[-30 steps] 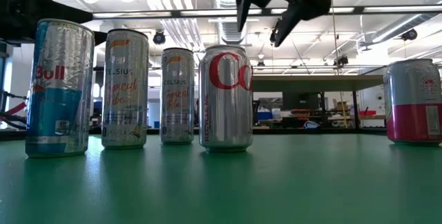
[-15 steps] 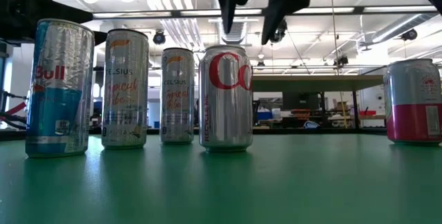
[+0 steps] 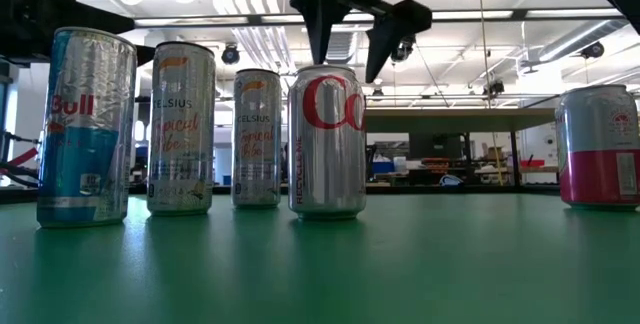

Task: Place canned beverage on shelf
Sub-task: Put the top blue soda can on the shelf

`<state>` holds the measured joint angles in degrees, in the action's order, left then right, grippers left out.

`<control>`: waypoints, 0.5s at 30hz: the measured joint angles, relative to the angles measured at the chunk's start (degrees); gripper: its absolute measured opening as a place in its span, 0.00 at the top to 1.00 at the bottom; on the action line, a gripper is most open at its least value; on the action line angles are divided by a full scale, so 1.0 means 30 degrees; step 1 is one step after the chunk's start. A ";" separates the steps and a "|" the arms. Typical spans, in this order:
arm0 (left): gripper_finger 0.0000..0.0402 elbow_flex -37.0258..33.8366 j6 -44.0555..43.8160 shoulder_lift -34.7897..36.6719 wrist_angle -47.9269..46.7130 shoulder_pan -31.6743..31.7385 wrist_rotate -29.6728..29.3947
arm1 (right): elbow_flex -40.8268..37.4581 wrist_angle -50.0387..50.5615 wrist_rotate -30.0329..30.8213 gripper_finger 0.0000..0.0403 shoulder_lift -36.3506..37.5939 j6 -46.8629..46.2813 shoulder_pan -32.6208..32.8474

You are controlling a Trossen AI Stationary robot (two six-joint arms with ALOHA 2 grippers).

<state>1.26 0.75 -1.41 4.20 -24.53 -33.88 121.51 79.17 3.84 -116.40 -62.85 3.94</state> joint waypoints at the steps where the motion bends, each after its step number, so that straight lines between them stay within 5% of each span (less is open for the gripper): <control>1: 0.10 0.0000 0.0000 -0.0007 -0.0004 0.0000 0.0003 | 0.0000 -0.0088 0.0007 0.22 -0.0001 0.0279 -0.0021; 15: 0.10 0.0000 0.0000 -0.0029 -0.0006 0.0000 0.0001 | -0.0044 -0.0602 0.0065 0.22 -0.1073 0.3191 -0.0461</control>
<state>1.26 0.75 -1.50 4.18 -24.53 -33.87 121.38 77.36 4.03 -119.62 -53.27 2.56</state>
